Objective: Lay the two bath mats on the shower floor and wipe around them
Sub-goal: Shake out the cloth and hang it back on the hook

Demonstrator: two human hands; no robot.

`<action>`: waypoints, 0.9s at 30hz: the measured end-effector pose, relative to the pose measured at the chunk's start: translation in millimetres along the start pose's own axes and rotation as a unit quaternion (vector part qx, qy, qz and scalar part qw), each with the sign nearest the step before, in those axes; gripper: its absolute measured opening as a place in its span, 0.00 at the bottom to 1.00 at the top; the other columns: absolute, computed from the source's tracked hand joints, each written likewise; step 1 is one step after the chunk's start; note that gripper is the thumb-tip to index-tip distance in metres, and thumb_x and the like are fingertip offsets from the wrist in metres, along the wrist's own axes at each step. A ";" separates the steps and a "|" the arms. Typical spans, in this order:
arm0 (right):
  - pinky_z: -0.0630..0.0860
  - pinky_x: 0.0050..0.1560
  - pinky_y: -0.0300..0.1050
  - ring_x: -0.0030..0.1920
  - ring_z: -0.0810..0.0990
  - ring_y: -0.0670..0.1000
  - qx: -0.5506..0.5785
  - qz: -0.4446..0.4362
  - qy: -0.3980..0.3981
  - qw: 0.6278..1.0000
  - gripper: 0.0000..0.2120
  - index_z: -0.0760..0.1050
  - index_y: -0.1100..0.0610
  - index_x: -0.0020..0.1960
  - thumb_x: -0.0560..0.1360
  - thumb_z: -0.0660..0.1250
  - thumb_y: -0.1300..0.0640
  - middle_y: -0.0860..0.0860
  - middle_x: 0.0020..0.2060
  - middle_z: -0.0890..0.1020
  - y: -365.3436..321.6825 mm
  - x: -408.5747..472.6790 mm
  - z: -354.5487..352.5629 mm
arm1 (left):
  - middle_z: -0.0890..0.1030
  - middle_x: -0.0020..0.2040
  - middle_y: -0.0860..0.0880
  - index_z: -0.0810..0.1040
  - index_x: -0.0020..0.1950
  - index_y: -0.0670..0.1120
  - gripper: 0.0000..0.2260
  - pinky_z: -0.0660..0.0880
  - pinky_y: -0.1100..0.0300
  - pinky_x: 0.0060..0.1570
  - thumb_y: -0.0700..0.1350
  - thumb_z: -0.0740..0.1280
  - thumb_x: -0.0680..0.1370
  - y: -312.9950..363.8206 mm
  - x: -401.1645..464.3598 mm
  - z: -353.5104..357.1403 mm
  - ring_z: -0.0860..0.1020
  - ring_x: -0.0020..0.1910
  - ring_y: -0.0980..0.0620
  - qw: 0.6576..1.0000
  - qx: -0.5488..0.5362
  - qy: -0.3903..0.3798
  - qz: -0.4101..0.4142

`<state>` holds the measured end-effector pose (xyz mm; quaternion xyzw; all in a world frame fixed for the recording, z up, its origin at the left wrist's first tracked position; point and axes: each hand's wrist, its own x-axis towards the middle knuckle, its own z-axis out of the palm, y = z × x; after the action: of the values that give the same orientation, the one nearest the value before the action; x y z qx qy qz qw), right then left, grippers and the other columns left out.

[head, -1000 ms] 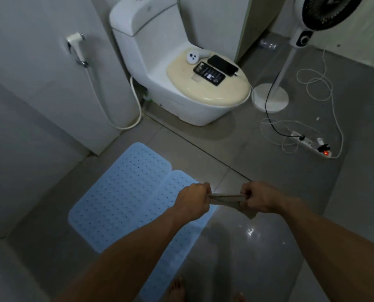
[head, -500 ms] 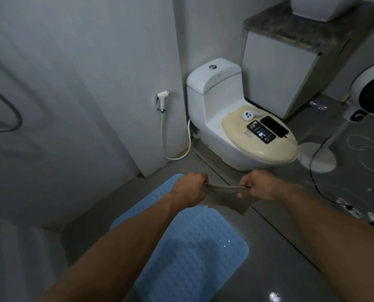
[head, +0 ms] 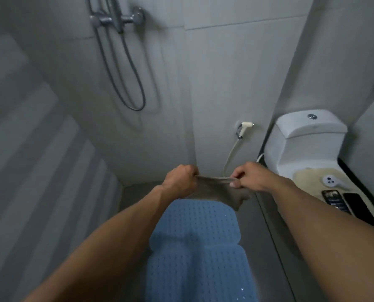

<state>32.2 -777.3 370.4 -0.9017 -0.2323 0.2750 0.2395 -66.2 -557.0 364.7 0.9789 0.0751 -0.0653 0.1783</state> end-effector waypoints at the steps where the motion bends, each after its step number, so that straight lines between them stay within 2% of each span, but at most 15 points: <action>1: 0.76 0.47 0.42 0.43 0.81 0.47 -0.008 -0.022 -0.005 1.000 0.03 0.81 0.46 0.41 0.71 0.75 0.50 0.48 0.40 0.85 -13.3 3.5 -3.3 | 0.82 0.49 0.43 0.80 0.50 0.48 0.10 0.76 0.52 0.44 0.43 0.61 0.74 -5.1 -9.3 -8.5 0.79 0.49 0.40 1.000 -0.002 0.011 -0.018; 5: 0.75 0.43 0.41 0.42 0.82 0.48 -0.035 -0.094 -0.017 0.995 0.05 0.82 0.47 0.39 0.73 0.73 0.49 0.49 0.39 0.85 -69.7 18.0 -8.8 | 0.83 0.49 0.44 0.80 0.51 0.50 0.11 0.77 0.51 0.46 0.45 0.61 0.72 -33.2 -48.8 -44.8 0.80 0.50 0.40 0.995 -0.019 0.056 -0.083; 9: 0.78 0.48 0.45 0.44 0.83 0.49 -0.027 -0.176 -0.018 0.984 0.03 0.82 0.48 0.43 0.73 0.73 0.50 0.48 0.39 0.85 -132.4 24.6 4.6 | 0.83 0.50 0.43 0.80 0.51 0.50 0.11 0.77 0.53 0.49 0.44 0.61 0.73 -63.3 -99.3 -74.5 0.80 0.52 0.41 0.981 -0.048 0.112 -0.149; 10: 0.78 0.48 0.45 0.42 0.83 0.48 -0.011 -0.199 -0.016 0.980 0.02 0.82 0.48 0.45 0.73 0.73 0.51 0.47 0.38 0.85 -148.6 23.8 12.4 | 0.83 0.50 0.44 0.80 0.51 0.49 0.11 0.77 0.53 0.50 0.44 0.61 0.74 -70.7 -115.4 -79.8 0.79 0.52 0.41 0.976 -0.055 0.129 -0.166; 13: 0.75 0.41 0.44 0.33 0.77 0.47 0.047 -0.268 -0.012 0.962 0.09 0.78 0.47 0.48 0.72 0.75 0.58 0.49 0.33 0.81 -201.3 12.0 43.7 | 0.84 0.48 0.46 0.79 0.51 0.49 0.10 0.77 0.54 0.48 0.43 0.60 0.75 -91.7 -173.1 -94.0 0.80 0.50 0.44 0.955 -0.073 0.194 -0.213; 15: 0.76 0.39 0.45 0.32 0.76 0.47 0.060 -0.314 -0.018 0.947 0.12 0.78 0.46 0.44 0.70 0.74 0.63 0.51 0.33 0.82 -237.6 -1.9 69.3 | 0.83 0.48 0.47 0.77 0.52 0.48 0.08 0.76 0.55 0.47 0.42 0.61 0.76 -101.3 -218.0 -101.3 0.79 0.48 0.46 0.939 -0.071 0.230 -0.245; 17: 0.78 0.39 0.46 0.33 0.79 0.47 0.056 -0.353 -0.035 0.933 0.17 0.81 0.45 0.38 0.70 0.70 0.69 0.50 0.32 0.83 -274.3 -17.1 97.2 | 0.82 0.48 0.47 0.76 0.52 0.47 0.06 0.77 0.53 0.48 0.42 0.62 0.77 -109.8 -265.5 -109.2 0.79 0.48 0.45 0.926 -0.067 0.249 -0.277; 19: 0.78 0.38 0.40 0.37 0.82 0.46 0.028 -0.380 -0.059 0.923 0.22 0.83 0.45 0.35 0.69 0.64 0.72 0.47 0.33 0.84 -310.9 -34.7 122.8 | 0.82 0.49 0.46 0.75 0.53 0.47 0.05 0.78 0.50 0.48 0.41 0.62 0.78 -117.9 -311.8 -117.9 0.80 0.47 0.44 0.911 -0.063 0.266 -0.308; 21: 0.75 0.34 0.31 0.38 0.82 0.43 0.003 -0.410 -0.083 0.908 0.24 0.84 0.44 0.38 0.70 0.62 0.72 0.46 0.36 0.85 -345.6 -54.4 141.6 | 0.82 0.49 0.45 0.72 0.53 0.48 0.06 0.78 0.49 0.47 0.41 0.63 0.77 -122.7 -354.8 -127.7 0.79 0.47 0.43 0.895 -0.048 0.283 -0.340; 22: 0.74 0.33 0.30 0.38 0.81 0.42 -0.004 -0.424 -0.095 0.901 0.24 0.85 0.44 0.40 0.70 0.61 0.71 0.46 0.38 0.85 -362.2 -64.1 150.1 | 0.82 0.49 0.45 0.71 0.53 0.49 0.07 0.77 0.49 0.47 0.40 0.63 0.76 -122.9 -375.6 -132.4 0.79 0.47 0.42 0.886 -0.038 0.294 -0.356; 24: 0.76 0.35 0.33 0.40 0.81 0.40 -0.018 -0.453 -0.117 0.884 0.24 0.86 0.43 0.44 0.71 0.61 0.70 0.44 0.40 0.85 -396.7 -82.2 168.1 | 0.81 0.48 0.46 0.71 0.51 0.50 0.08 0.76 0.50 0.47 0.40 0.63 0.75 -121.7 -415.8 -140.0 0.78 0.47 0.42 0.866 -0.016 0.317 -0.386; 27: 0.81 0.42 0.43 0.43 0.82 0.43 -0.040 -0.525 -0.134 0.840 0.26 0.82 0.34 0.41 0.72 0.63 0.67 0.41 0.43 0.84 -448.4 -114.0 200.6 | 0.79 0.48 0.45 0.75 0.49 0.50 0.06 0.76 0.50 0.47 0.39 0.63 0.76 -114.3 -473.7 -146.0 0.77 0.47 0.41 0.837 0.032 0.331 -0.434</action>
<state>-302.9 -430.6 518.0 -0.6083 -0.7111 0.2165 0.2783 -535.2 -457.5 534.7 0.8145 0.5445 0.1898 0.0645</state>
